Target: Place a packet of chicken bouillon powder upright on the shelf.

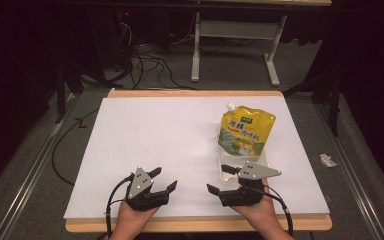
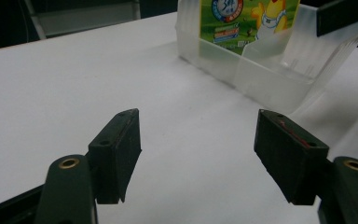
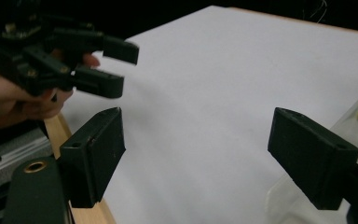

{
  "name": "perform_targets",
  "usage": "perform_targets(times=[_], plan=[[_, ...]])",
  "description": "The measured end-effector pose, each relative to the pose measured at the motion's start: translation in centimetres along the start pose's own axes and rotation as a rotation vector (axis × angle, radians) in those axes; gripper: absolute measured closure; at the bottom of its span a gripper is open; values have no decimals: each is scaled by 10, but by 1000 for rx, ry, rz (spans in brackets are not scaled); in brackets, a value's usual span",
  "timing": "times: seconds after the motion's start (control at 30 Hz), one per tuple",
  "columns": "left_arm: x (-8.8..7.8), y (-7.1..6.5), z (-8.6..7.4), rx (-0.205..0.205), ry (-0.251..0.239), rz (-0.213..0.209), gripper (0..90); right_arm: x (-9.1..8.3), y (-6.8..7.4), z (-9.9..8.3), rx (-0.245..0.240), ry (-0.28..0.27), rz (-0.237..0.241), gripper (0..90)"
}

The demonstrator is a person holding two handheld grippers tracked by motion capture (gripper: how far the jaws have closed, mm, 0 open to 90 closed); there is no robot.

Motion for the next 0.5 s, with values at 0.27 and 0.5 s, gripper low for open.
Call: perform_targets(times=[0.27,0.5], plan=[[6,-3,-1,1,16,-6,315,4,8,-17,-23,52,28,188],[6,-1,-1,-13,15,-9,305,1,1,-18,-29,43,25,207]])
Point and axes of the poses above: each handheld gripper's, and its own axes: x roughly forward along the jaws, z roughly out of its top, y roughly to its left, the point moved 1 cm from there along x, roughly forward along the jaws, and after that the axes turned 11 degrees about -y, right-handed, at the moved point
